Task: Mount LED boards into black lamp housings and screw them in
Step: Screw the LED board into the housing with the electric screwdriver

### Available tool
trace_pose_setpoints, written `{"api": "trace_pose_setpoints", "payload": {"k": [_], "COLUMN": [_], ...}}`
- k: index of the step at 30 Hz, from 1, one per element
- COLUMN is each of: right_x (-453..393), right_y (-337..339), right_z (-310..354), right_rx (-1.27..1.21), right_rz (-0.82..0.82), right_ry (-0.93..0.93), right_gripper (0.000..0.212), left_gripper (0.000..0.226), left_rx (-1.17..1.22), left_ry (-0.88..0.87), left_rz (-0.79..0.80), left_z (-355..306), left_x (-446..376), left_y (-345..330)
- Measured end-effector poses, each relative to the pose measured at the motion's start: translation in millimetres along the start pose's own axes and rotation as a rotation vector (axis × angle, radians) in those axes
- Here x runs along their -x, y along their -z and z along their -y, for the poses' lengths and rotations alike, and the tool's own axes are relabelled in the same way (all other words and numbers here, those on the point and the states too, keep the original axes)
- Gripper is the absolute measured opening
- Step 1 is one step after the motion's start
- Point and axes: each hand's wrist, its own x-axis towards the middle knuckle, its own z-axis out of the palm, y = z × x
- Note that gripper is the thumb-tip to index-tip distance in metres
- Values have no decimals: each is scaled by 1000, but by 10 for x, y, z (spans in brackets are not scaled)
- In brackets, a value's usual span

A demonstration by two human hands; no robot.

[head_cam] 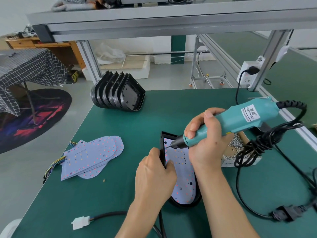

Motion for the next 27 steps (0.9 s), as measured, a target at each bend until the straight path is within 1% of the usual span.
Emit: {"api": "trace_pose_setpoints", "payload": {"k": [27], "right_x": [2], "right_y": [-20], "right_z": [53], "right_rx": [-2], "right_rz": [26], "right_ry": [-7], "right_gripper": [14], "left_gripper": [36], "left_rx": [3], "left_ry": [-14], "left_rz": [-25], "left_z": [-40], "left_x": [66], "left_y": [14]}}
